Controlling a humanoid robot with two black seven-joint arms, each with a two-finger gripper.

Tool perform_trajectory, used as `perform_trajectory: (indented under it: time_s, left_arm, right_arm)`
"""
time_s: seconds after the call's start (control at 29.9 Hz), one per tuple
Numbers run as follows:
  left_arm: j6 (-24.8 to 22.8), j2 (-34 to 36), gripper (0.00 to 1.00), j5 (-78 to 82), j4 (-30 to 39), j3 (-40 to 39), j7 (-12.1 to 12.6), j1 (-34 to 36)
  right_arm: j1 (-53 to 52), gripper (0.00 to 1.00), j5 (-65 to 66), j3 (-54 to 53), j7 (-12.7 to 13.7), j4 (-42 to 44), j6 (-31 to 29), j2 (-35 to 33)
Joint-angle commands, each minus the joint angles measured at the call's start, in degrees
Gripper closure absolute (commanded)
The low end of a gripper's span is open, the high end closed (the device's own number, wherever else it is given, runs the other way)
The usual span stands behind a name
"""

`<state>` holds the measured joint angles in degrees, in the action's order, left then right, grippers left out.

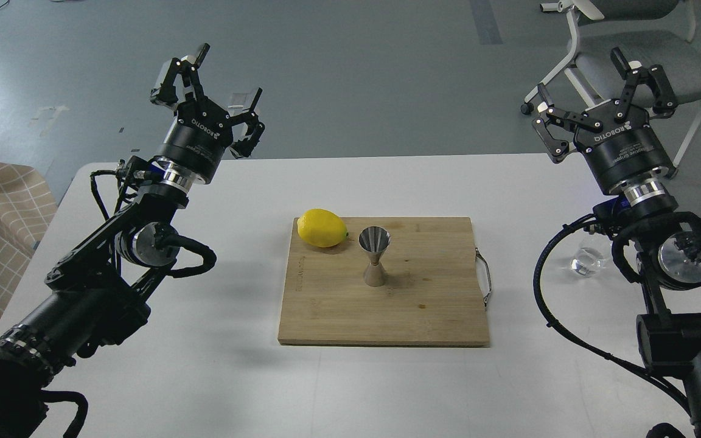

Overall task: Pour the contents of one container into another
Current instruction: 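Lower the right gripper toward the small clear glass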

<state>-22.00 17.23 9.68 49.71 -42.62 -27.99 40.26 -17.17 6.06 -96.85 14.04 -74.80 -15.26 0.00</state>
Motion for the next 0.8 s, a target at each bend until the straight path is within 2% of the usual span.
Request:
perform_trajectory:
  time_s: [0.0,0.3,0.47,0.77]
  left_arm:
    - [-0.06,0.00,0.02,-0.01,-0.76,0.00,-0.01,-0.09]
    - [-0.06,-0.09,0.02,0.08,-0.94,0.17,-0.01,-0.36]
    - [-0.06,-0.53,0.02,0.08,-1.02,0.26,-0.01,-0.36]
    - [-0.06,-1.15,0.02,0.08,-0.94,0.35,-0.01,-1.32]
  right_arm:
    - [1.78,0.03,-0.35,-0.09,0.02,-1.75,2.68,0.00]
    - [10.66,0.04,-0.35,-1.93,-0.15,-9.57,4.98,0.00]
    - [15.93,0.08,-1.48,-2.64,-0.59,-13.17,4.89,0.00]
    - [22.97,0.08,-3.34,-4.13,-0.59,-17.30,4.80,0.00]
